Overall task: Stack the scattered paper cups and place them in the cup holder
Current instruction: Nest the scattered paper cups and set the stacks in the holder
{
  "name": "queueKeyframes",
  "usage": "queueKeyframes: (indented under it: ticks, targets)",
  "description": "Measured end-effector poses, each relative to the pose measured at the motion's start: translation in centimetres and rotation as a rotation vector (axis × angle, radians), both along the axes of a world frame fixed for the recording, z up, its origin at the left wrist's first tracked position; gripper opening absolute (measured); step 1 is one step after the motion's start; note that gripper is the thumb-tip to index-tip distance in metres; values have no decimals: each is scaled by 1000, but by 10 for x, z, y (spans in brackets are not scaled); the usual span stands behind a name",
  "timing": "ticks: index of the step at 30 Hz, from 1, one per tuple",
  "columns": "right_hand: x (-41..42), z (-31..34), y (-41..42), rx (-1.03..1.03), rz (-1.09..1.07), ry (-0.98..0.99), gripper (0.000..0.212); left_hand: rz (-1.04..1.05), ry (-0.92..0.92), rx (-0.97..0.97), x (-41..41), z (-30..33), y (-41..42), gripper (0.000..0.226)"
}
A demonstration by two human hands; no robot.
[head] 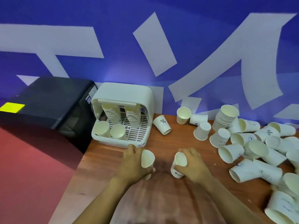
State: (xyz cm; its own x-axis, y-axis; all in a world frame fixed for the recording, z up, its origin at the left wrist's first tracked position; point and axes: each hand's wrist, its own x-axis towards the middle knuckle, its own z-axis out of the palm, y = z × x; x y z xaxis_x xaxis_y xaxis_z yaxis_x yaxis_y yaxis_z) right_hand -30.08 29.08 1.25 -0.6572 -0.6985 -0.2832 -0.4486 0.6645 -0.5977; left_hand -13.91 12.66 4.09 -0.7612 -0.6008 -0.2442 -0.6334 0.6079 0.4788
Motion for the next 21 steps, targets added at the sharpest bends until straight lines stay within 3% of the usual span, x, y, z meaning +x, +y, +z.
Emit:
queueKeyframes:
  ticks: [4,10,21]
  targets:
    - [17,11,-11,-3,-59,-56,69,-23,44,9,12,6,-22,78]
    - [52,39,-54,4,-75,7,83,-106,82,13,29,13,-62,75]
    - [121,43,-158,-19,-21,97,76,-63,197,29,85,28,-180,81]
